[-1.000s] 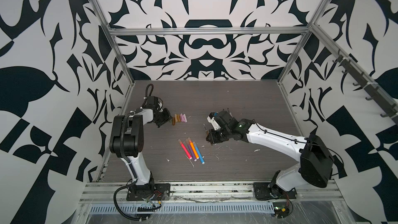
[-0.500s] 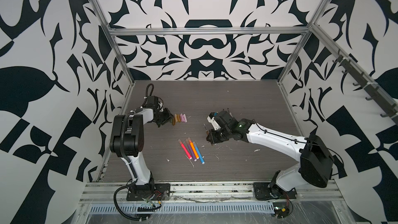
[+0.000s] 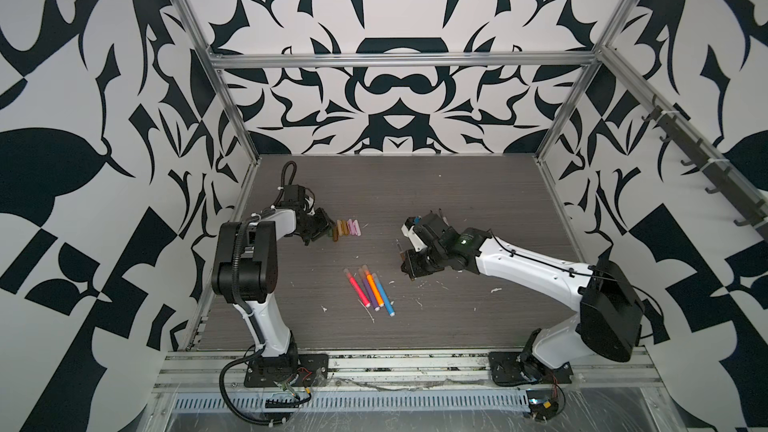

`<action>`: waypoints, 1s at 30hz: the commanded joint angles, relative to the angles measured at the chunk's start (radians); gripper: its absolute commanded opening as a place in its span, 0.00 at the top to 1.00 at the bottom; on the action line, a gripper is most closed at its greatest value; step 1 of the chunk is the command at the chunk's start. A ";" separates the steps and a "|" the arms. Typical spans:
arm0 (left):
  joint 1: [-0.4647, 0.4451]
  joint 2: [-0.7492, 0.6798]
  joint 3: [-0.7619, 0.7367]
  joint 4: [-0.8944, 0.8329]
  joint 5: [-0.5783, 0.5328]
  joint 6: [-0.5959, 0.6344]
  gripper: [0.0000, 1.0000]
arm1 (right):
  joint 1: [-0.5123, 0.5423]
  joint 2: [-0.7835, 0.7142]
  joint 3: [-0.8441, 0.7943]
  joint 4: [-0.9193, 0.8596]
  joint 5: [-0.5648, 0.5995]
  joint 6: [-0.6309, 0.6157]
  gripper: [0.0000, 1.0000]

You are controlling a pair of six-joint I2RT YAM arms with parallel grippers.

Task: Open the pen caps
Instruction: 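Lower the green cap beside the brown cap and open the left gripper, then carry the uncapped brown pen to the fine-pen bundle with the right gripper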

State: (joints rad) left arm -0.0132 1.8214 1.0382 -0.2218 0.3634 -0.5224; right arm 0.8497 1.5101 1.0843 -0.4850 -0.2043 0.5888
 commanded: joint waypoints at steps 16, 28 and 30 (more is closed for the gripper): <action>-0.199 -0.656 -0.505 0.235 -0.232 -0.129 0.57 | -0.095 0.471 0.424 -0.319 0.575 -0.396 1.00; -0.208 -0.692 -0.558 0.313 -0.186 -0.112 0.57 | -0.095 0.640 0.563 -0.369 0.694 -0.373 1.00; -0.208 -0.666 -0.547 0.314 -0.172 -0.107 0.57 | -0.095 0.646 0.566 -0.377 0.713 -0.371 0.98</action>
State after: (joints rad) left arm -0.2176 1.1278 0.4831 0.0647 0.1673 -0.6384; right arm 0.7506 2.1643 1.6169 -0.8062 0.4385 0.2142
